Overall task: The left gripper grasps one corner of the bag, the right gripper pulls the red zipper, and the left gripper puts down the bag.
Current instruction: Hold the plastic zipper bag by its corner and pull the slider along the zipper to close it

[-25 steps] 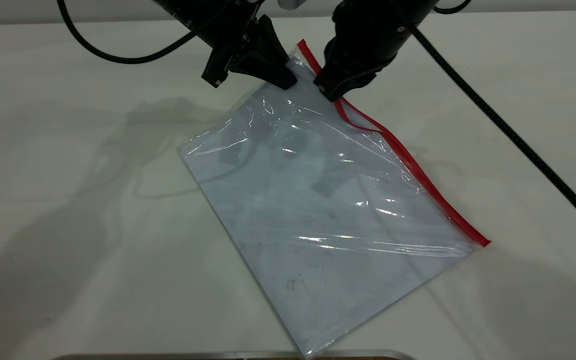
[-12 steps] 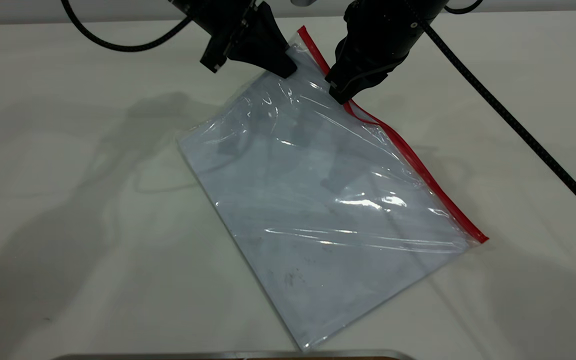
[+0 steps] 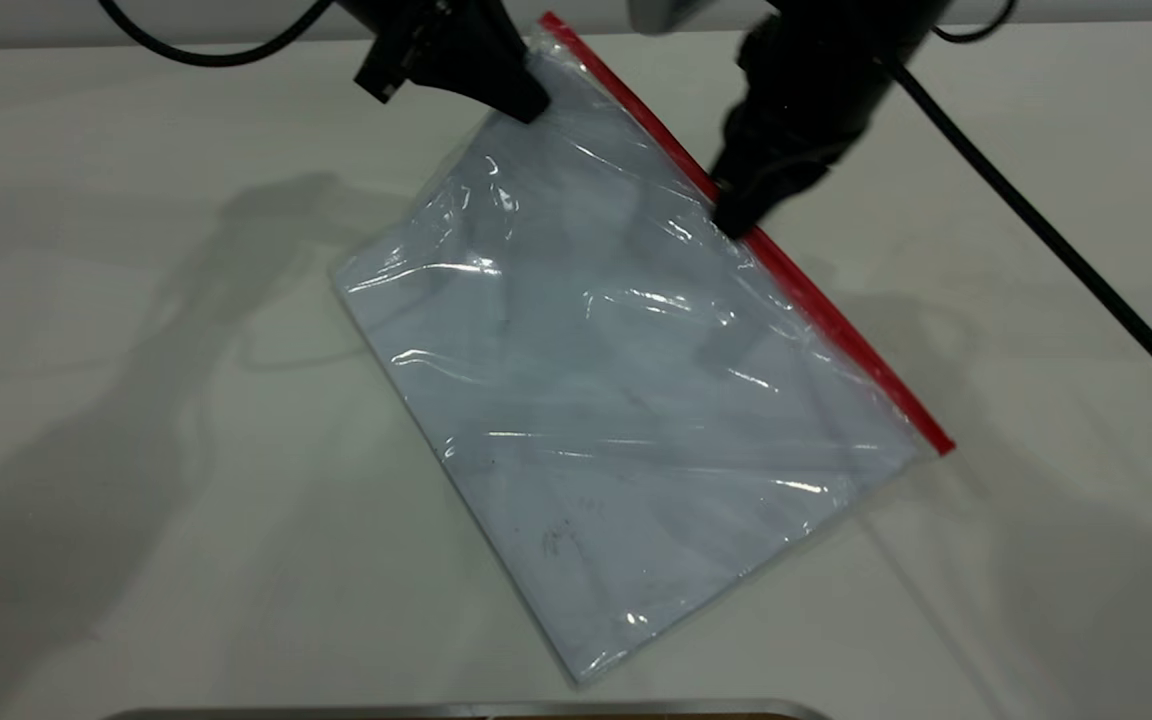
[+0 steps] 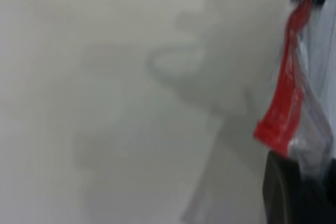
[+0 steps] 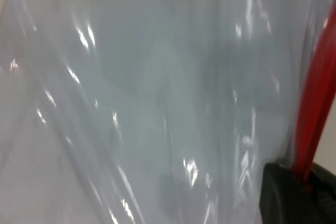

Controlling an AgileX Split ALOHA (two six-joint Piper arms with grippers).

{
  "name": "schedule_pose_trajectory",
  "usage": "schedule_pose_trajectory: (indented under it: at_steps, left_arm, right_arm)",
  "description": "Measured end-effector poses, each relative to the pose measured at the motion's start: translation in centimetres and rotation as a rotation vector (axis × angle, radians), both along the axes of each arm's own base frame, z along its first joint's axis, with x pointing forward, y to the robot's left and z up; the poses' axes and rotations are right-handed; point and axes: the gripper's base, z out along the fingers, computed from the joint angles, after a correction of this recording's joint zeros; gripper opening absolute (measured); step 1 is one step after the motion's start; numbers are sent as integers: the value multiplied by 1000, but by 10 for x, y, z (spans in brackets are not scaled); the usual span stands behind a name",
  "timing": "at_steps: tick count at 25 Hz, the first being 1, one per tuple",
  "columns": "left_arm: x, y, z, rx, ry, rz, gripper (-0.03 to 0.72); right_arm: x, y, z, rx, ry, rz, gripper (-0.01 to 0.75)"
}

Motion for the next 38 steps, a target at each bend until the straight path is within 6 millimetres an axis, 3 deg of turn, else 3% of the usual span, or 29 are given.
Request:
schedule_pose_trajectory:
  at_steps: [14, 21, 28, 33, 38]
  left_arm:
    - [3, 6, -1, 36, -17, 12, 53]
    - [3, 8, -3, 72, -10, 12, 53]
    - [2, 9, -3, 83, -12, 7, 53]
    - [3, 14, -7, 140, -32, -11, 53]
    - [6, 19, -8, 154, -31, 20, 70]
  right_arm:
    - [-16, -52, -2, -59, 375, -37, 49]
    - [-28, -58, 0, -127, 524, -55, 53]
    - [-30, -59, 0, -133, 548, -83, 73]
    - [-32, -60, 0, -151, 571, -81, 145]
    - [-29, -58, 0, -128, 550, -101, 291]
